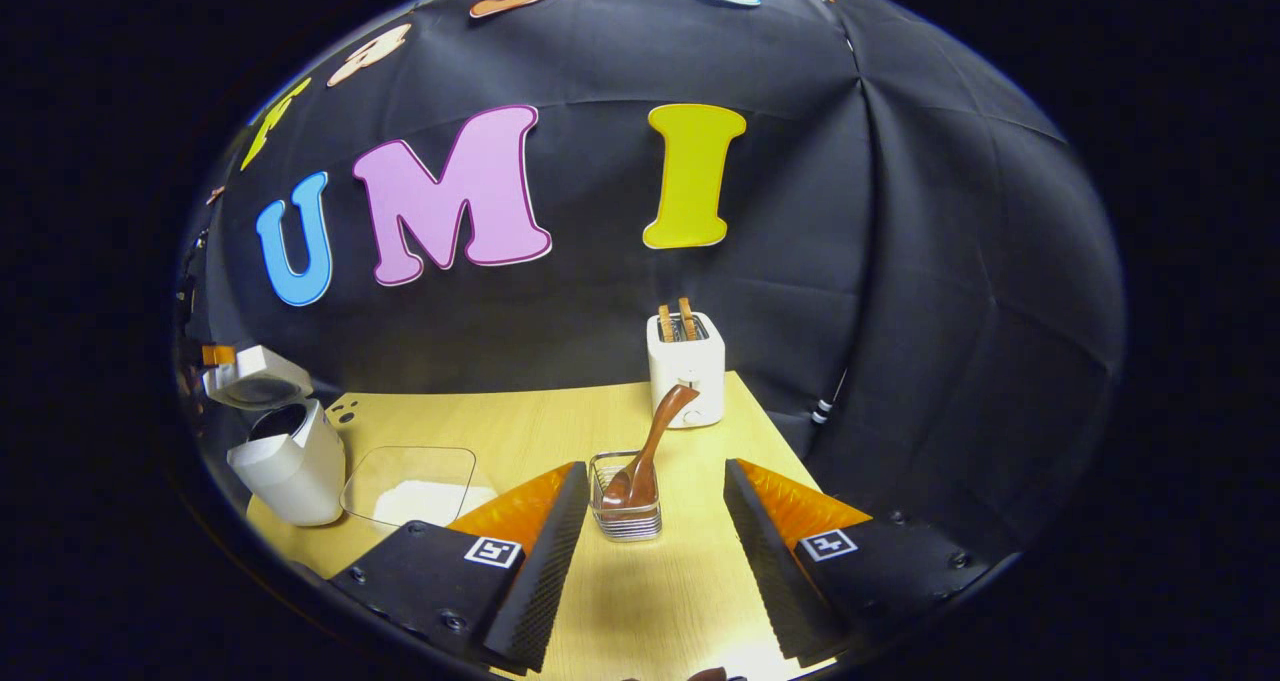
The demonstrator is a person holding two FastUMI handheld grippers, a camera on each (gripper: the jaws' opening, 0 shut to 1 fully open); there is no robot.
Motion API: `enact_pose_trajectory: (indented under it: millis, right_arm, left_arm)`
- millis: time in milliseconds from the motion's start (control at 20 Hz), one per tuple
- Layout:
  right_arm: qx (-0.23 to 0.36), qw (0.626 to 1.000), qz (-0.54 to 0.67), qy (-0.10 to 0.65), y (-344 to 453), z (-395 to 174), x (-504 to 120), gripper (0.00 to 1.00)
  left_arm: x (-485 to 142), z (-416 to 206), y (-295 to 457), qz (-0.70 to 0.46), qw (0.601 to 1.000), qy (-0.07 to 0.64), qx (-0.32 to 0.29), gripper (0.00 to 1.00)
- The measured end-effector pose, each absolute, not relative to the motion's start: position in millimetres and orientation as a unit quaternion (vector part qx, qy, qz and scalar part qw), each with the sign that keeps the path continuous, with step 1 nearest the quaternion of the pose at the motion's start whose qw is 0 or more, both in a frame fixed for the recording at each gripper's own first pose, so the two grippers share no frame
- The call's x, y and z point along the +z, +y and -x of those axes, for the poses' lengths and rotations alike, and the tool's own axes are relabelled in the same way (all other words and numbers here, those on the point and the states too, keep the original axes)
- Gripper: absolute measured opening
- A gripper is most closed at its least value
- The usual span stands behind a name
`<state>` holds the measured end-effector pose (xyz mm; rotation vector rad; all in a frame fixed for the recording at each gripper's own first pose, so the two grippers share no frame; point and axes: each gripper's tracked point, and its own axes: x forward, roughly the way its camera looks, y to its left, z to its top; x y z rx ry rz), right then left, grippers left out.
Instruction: Close the left gripper, press the button to open the rice cooker; take a wooden spoon from the chopstick holder with the right hand, scoop a spoonful of rice and pour it into the rice cooker, then put the wooden spoon back into the chopstick holder.
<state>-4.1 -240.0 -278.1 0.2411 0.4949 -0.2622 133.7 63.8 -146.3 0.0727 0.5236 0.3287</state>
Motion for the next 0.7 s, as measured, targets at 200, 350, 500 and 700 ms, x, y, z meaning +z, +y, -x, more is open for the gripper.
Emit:
enact_pose_trajectory:
  millis: [200, 350, 500, 700]
  right_arm:
    - [-0.12, 0.951, -0.125, 0.255, -233, 7, -290, 0.86]
    - [-0.118, 0.95, -0.13, 0.258, -233, 9, -293, 0.85]
    - [-0.119, 0.949, -0.135, 0.257, -235, 10, -296, 0.85]
    - [-0.125, 0.947, -0.136, 0.262, -242, 19, -300, 0.85]
  left_arm:
    - [-177, -115, 54, -0.02, 0.935, 0.324, 0.142, 0.99]
    - [-194, -109, 51, -0.007, 0.918, 0.374, 0.135, 0.99]
    - [-212, -105, 49, 0.001, 0.898, 0.42, 0.132, 0.98]
    - [-229, -115, 55, 0.061, 0.878, 0.45, 0.152, 0.99]
